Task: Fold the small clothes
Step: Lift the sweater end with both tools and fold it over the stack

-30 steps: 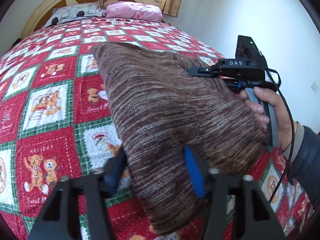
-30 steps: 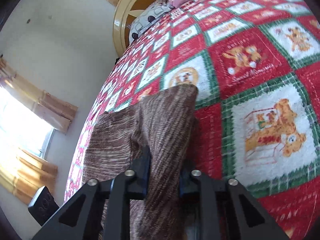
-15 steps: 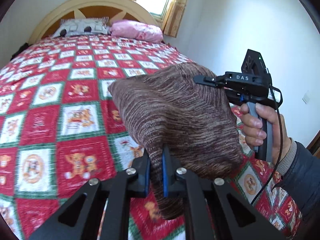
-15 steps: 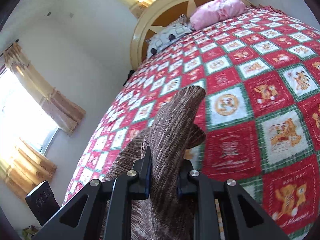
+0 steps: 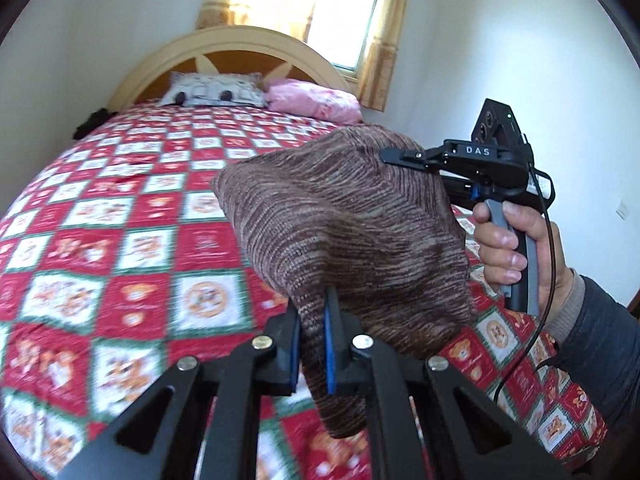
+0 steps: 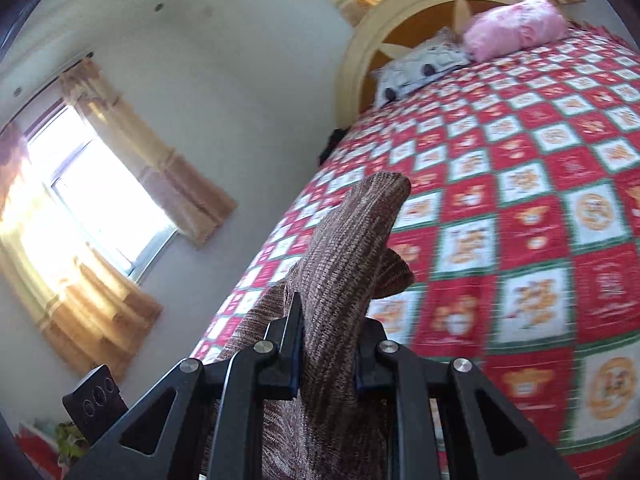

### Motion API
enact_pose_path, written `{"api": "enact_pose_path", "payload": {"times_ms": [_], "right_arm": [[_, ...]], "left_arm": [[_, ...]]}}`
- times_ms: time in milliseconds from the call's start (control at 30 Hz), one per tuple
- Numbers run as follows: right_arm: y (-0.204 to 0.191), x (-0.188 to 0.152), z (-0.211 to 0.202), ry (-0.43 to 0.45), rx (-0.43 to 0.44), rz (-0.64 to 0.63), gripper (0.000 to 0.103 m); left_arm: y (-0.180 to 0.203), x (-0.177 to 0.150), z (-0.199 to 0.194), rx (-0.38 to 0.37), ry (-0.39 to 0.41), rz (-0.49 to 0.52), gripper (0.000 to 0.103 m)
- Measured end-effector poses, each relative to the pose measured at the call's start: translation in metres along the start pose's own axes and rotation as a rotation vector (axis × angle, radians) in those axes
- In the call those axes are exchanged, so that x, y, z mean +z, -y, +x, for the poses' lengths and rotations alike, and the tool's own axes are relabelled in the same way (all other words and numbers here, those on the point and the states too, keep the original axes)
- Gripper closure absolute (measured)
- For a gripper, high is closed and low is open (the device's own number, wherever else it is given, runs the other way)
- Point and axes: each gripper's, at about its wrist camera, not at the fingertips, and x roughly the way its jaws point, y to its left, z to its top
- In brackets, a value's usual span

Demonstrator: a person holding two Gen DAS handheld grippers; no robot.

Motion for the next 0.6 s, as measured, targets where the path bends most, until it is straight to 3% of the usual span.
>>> {"api": "enact_pose_path", "payload": {"times_ms": [233,600], "right_arm": [[-0.054,-0.026,0.046,-0.053,0.075,-0.014,0.085],[-0.112,-0.069,0.138,-0.168,0.148,-0.029,0.085]], "left_arm": [[-0.041,-0.016,-0.044,0.079,0.008,-0.025,0.093],[-0.104,-0.06,-0.084,0.185,0.01,-0.169,0.093]]}}
